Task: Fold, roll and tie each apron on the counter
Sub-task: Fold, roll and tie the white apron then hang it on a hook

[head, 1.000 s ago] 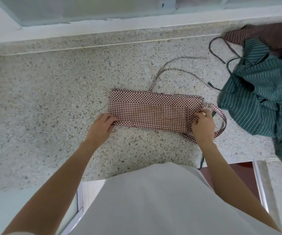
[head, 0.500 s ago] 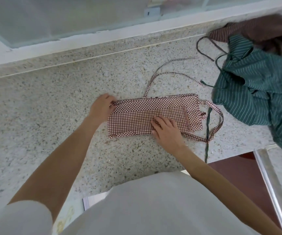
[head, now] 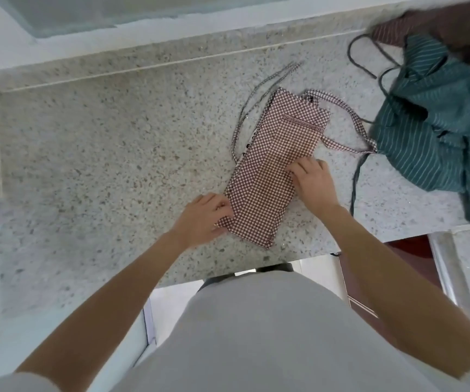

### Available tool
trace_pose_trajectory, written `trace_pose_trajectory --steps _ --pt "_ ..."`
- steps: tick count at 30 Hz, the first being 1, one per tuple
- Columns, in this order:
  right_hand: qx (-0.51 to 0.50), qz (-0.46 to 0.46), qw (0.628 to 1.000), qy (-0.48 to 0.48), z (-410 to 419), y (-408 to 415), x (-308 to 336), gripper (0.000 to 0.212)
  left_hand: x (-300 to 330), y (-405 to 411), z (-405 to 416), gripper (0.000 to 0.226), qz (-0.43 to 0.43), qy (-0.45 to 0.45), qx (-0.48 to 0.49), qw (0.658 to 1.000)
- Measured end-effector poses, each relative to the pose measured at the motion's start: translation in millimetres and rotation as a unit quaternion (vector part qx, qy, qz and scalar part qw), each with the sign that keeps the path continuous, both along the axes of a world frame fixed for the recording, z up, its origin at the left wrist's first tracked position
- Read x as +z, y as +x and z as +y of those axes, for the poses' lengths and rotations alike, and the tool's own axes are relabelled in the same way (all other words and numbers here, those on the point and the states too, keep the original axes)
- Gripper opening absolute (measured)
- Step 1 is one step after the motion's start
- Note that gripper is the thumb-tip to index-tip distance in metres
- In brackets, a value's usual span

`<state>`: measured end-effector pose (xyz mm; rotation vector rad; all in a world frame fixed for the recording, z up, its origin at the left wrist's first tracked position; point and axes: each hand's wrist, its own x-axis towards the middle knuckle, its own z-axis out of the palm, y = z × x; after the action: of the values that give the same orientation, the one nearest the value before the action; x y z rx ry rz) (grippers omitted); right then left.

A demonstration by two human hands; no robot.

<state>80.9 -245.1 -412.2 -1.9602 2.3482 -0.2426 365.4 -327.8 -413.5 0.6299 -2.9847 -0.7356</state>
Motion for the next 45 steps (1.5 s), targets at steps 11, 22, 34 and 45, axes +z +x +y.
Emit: trace_pose_trajectory --steps 11,22,34,45 --pt "0.009 -0.141 0.989 0.046 33.0 1.2 -7.3 0.038 8.8 7.1 -1.4 0.026 0.064 0.030 0.039 0.997" --pt "-0.247 -0.335 0.906 -0.080 18.9 10.4 1.2 0.011 111.8 -96.5 -85.3 0.017 0.185 0.091 0.171 0.964" --pt "-0.433 -0.347 0.829 -0.077 -2.2 7.3 -5.1 0.012 49.5 -235.5 -182.4 0.021 0.006 0.163 0.126 0.978" --pt "-0.459 -0.364 0.800 -0.129 -6.9 1.3 -5.2 0.020 19.5 -256.1 -161.8 0.034 0.038 -0.105 -0.115 0.987"
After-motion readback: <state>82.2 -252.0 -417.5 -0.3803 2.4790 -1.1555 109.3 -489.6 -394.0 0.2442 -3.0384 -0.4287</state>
